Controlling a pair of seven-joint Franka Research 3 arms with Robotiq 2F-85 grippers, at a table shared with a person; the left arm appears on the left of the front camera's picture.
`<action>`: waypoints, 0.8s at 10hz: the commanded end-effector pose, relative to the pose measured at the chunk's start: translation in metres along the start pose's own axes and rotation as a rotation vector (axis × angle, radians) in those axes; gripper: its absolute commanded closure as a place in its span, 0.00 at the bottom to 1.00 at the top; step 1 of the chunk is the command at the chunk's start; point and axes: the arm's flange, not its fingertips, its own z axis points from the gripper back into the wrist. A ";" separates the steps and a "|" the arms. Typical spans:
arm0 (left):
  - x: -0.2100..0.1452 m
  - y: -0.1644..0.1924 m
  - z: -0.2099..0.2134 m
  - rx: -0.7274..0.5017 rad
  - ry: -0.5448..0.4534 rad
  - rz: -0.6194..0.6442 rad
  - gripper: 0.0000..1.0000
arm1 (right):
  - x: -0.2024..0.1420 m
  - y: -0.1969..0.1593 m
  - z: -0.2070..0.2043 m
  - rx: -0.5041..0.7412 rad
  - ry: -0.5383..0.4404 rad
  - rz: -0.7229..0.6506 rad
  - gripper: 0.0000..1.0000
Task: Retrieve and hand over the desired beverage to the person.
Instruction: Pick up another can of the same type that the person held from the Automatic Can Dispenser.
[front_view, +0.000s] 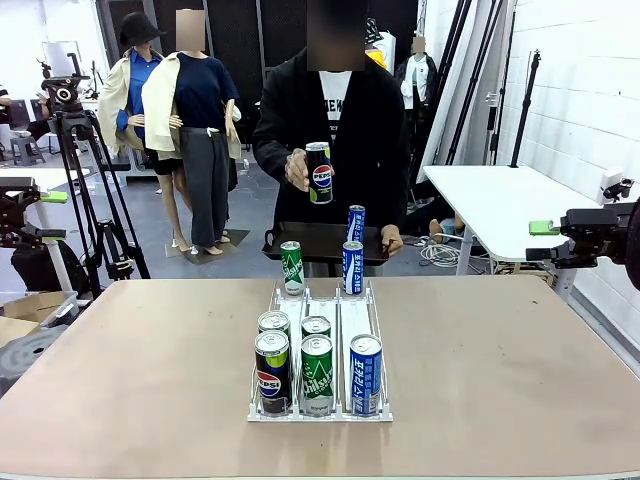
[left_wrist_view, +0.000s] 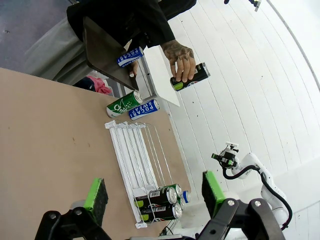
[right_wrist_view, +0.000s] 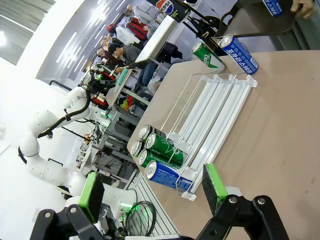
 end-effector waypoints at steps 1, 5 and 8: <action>0.000 -0.002 0.001 -0.001 -0.003 -0.001 0.00 | 0.000 0.002 0.000 0.009 -0.007 0.004 0.00; 0.000 -0.002 0.001 -0.001 -0.003 -0.001 0.00 | 0.000 0.002 0.000 0.009 -0.007 0.004 0.00; 0.000 -0.002 0.001 -0.001 -0.003 -0.001 0.00 | 0.000 0.002 0.000 0.009 -0.007 0.004 0.00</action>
